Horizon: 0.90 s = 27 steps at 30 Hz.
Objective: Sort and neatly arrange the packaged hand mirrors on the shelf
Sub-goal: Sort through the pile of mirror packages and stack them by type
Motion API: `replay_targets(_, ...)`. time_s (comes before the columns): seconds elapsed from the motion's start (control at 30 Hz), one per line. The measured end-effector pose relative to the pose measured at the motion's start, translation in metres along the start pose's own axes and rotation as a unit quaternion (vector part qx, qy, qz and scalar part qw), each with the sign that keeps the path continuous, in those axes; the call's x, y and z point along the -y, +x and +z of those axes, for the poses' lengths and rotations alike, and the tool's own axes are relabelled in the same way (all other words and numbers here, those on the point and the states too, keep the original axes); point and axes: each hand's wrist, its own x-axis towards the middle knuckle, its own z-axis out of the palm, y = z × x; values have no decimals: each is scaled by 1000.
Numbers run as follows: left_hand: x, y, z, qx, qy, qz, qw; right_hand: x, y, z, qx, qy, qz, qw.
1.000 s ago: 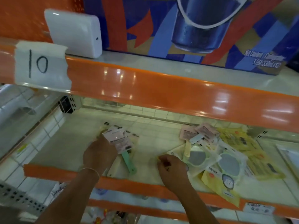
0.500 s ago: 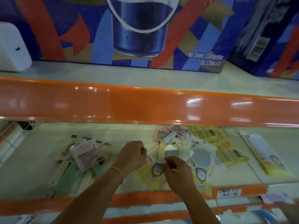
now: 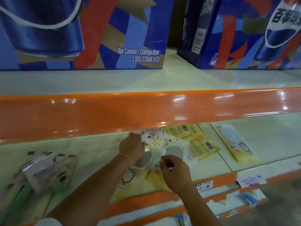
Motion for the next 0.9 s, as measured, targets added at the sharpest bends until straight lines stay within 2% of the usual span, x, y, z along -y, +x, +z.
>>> replay_targets(0.17,-16,5,3,29,-39,-46,998,-9,7,-11,4,3,-8,1000)
replay_targets(0.27,-29,5,0,82,-150,-71,983,-16,13,-15,10,10,-11,1000)
replay_targets(0.33,-41,1,-5,142,-271,-93,948,-21,17,-18,25,25,3,999)
replay_targets(0.43,-55,-10,-12,221,-434,-176,856,-29,25,-25,49,40,34,997)
replay_targets(0.5,-61,-18,-12,239,-485,-192,819,-34,30,-30,60,73,69,993)
replay_targets(0.57,-68,-28,-10,234,-524,-182,798,-38,34,-35,50,172,130,975)
replay_targets(0.67,-71,-40,-7,223,-550,-121,796,-40,42,-42,62,412,241,877)
replay_targets(0.73,-70,-48,-8,229,-552,-82,798,-41,48,-45,84,474,260,837)
replay_targets(0.8,-67,-58,-12,242,-532,-60,809,-39,50,-46,105,487,246,832)
replay_targets(0.9,-54,-73,-14,264,-489,-40,830,-36,53,-42,115,468,221,848)
